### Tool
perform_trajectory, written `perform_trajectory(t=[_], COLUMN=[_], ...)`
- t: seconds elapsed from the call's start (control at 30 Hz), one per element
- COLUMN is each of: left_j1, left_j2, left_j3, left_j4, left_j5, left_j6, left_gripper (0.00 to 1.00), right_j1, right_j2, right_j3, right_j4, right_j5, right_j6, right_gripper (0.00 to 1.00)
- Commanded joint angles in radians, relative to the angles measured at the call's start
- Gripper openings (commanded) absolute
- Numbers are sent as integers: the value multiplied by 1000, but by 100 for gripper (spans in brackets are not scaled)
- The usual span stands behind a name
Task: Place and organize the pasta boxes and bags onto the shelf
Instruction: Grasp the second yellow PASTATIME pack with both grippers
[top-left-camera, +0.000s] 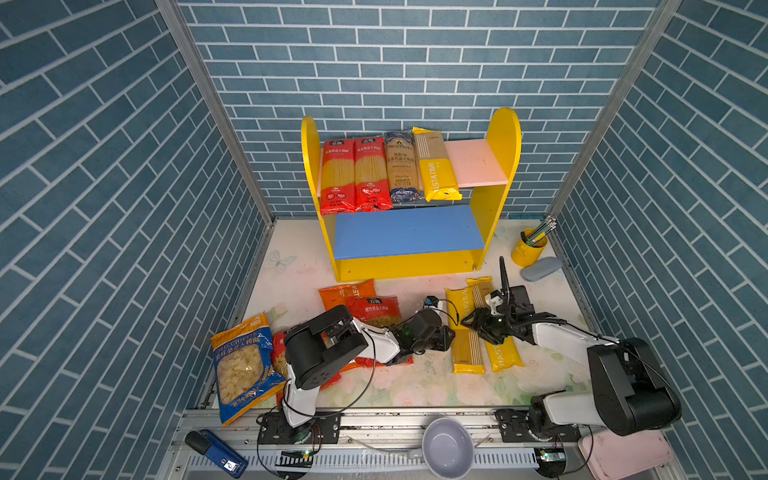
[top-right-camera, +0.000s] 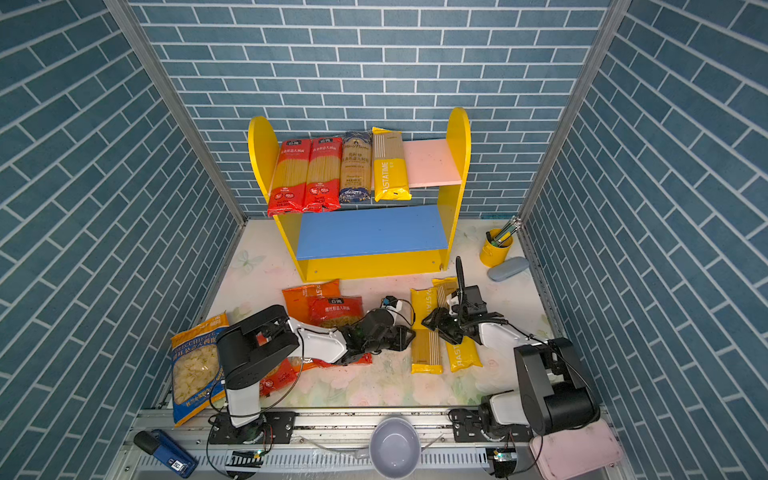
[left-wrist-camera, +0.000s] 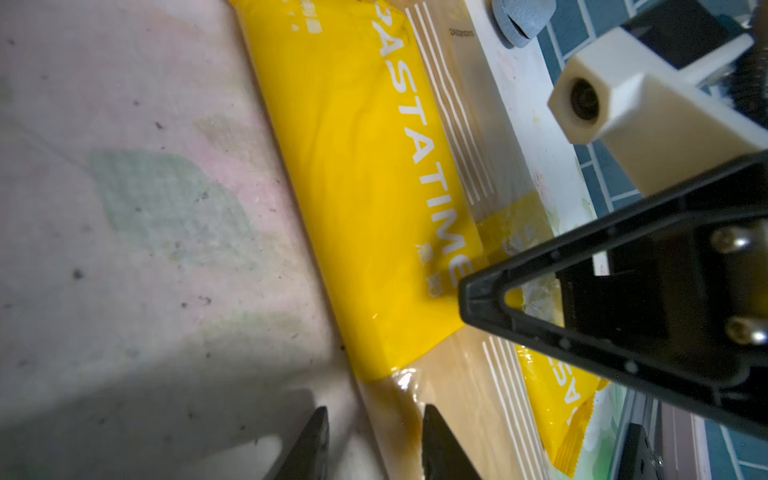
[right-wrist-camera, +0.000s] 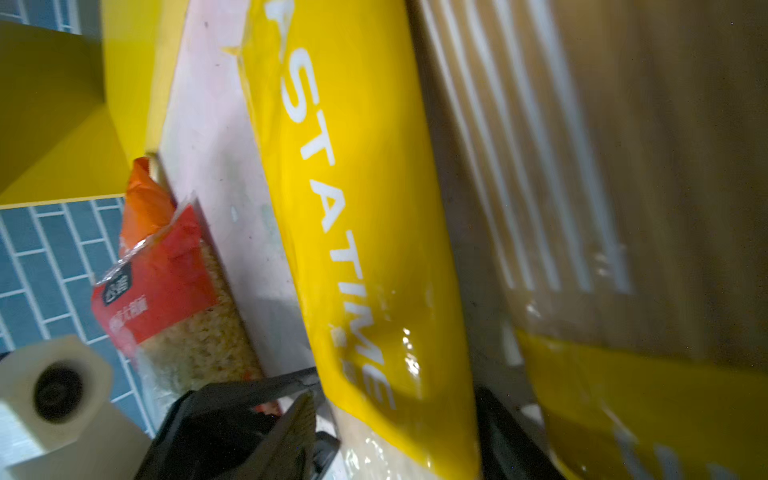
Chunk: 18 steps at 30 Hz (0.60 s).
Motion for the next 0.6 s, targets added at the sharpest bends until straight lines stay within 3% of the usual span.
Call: perform_trajectory(t=[0.0, 0.17, 0.37, 0.57], left_j1=[1, 6, 26, 83], left_j2=[48, 27, 11, -75], left_j3=[0, -22, -35, -153], left_j4=[-7, 59, 84, 252], left_j5=[41, 65, 76, 120], left_j6=[-11, -28, -37, -99], left_gripper=[34, 29, 29, 34], right_j1=[16, 15, 14, 14], right_j2=[67, 6, -9, -87], right_j3=[-83, -120, -134, -139], right_j4=[226, 374, 404, 369], right_j5=[-128, -181, -187, -158], right_j6=[97, 137, 140, 144], right_gripper=[61, 50, 19, 13])
